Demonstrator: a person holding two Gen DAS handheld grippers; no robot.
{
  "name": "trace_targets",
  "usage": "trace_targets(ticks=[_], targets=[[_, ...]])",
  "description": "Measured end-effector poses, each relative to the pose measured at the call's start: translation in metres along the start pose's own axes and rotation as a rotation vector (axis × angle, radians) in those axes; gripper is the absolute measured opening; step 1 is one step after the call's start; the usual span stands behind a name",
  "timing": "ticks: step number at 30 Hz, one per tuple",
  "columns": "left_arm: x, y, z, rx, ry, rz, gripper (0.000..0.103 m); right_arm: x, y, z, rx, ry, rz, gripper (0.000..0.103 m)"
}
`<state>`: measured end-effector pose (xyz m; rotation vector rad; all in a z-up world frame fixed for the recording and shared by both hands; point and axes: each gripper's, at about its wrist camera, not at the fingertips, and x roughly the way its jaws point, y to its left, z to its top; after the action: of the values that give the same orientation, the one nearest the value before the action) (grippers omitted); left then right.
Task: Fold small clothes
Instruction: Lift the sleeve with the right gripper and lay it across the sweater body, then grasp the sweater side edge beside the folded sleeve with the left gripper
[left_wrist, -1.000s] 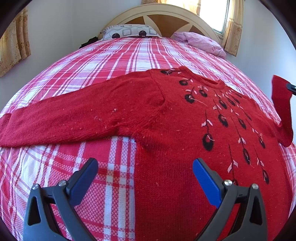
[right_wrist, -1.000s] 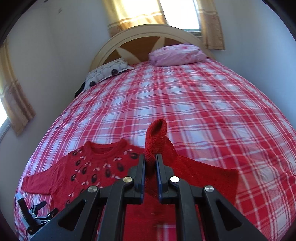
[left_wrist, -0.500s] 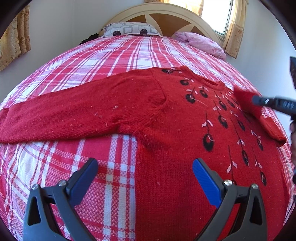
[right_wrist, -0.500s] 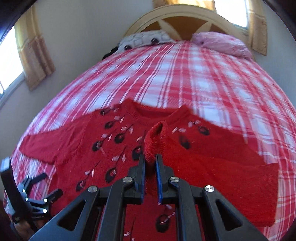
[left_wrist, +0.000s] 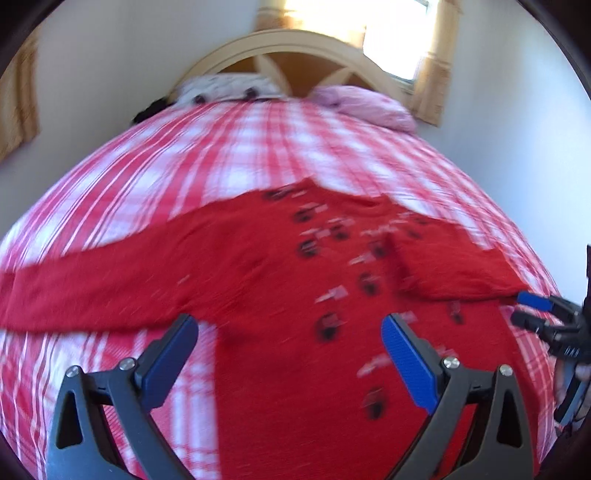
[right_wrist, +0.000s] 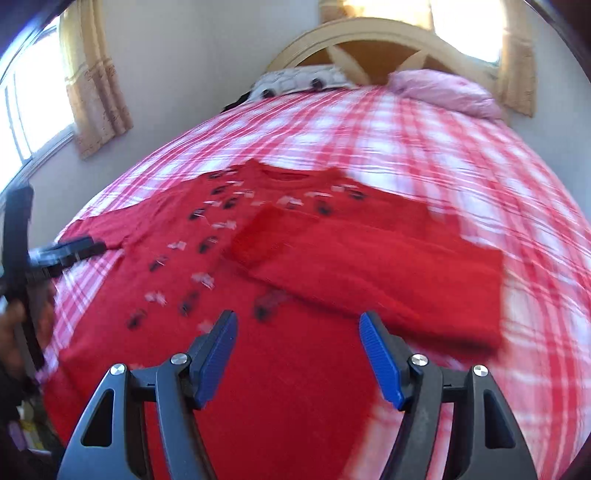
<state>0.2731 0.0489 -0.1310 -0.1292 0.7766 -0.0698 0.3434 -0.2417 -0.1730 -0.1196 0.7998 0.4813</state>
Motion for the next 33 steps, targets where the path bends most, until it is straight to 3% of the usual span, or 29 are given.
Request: trace_targets(ticks=[3, 5, 7, 12, 17, 21, 23, 28, 33], targets=[[0.015, -0.039, 0.011, 0.081, 0.015, -0.015, 0.09, -0.019, -0.02, -0.027, 0.061, -0.035, -0.023, 0.069], [0.032, -0.062, 0.02, 0.115, 0.037, -0.04, 0.071, -0.03, -0.027, -0.042, 0.087, -0.057, -0.018, 0.069], [0.05, -0.08, 0.027, 0.114, 0.071, -0.078, 0.065, -0.035, -0.033, -0.053, 0.099, -0.078, -0.019, 0.069], [0.095, -0.11, 0.039, 0.126, 0.128, -0.067, 0.061, -0.039, -0.045, -0.076, 0.104, -0.108, -0.042, 0.069], [0.137, -0.106, 0.036, 0.06, 0.219, -0.05, 0.039, -0.04, -0.056, -0.078, 0.156, -0.127, 0.02, 0.069], [0.136, -0.105, 0.038, 0.02, 0.201, -0.104, 0.037, -0.035, -0.063, -0.081, 0.196, -0.114, 0.029, 0.069], [0.134, -0.107, 0.039, 0.027, 0.195, -0.12, 0.009, -0.03, -0.065, -0.082, 0.211, -0.098, 0.019, 0.069], [0.113, -0.097, 0.051, 0.003, 0.139, -0.183, 0.006, -0.029, -0.066, -0.084, 0.216, -0.097, 0.006, 0.069], [0.083, -0.072, 0.072, -0.042, 0.06, -0.191, 0.006, -0.029, -0.068, -0.084, 0.22, -0.097, 0.005, 0.069]])
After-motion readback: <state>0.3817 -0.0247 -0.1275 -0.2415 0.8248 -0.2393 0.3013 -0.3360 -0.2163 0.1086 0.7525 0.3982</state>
